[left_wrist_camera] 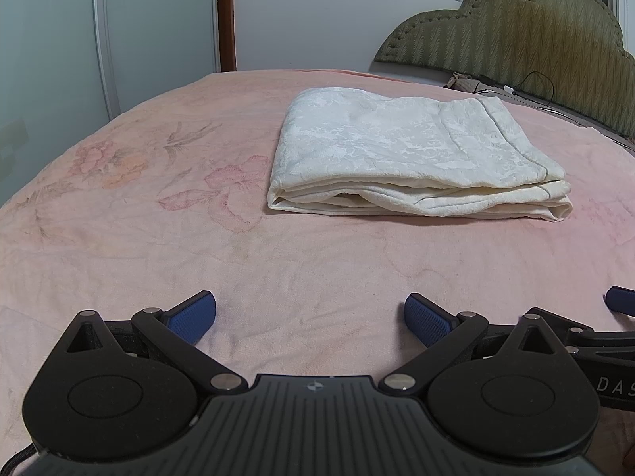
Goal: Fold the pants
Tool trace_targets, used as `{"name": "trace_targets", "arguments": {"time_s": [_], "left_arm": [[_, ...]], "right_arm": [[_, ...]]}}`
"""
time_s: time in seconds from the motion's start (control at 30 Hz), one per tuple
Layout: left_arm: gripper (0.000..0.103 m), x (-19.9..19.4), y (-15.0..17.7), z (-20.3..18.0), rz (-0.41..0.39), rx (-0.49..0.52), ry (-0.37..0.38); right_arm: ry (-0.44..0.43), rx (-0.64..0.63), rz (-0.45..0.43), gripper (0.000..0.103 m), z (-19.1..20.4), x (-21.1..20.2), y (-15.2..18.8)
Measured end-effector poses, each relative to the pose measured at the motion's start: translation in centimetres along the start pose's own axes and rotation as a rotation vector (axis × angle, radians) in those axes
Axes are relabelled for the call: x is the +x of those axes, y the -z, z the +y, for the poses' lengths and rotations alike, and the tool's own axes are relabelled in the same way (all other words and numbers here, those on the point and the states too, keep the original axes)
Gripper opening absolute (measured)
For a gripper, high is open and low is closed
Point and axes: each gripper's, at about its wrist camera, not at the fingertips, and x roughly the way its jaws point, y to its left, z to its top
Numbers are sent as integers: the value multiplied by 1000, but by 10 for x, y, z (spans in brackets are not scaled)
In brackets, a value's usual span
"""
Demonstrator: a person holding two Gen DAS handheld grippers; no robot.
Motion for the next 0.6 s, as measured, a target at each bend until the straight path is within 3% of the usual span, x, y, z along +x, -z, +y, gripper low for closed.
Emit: {"name": "trace_targets", "arguments": {"time_s": [0.6], "left_arm": [[103,-1,0,1,-2,-2,-1]], "right_arm": [[0,0,0,103,0,0,0]]}}
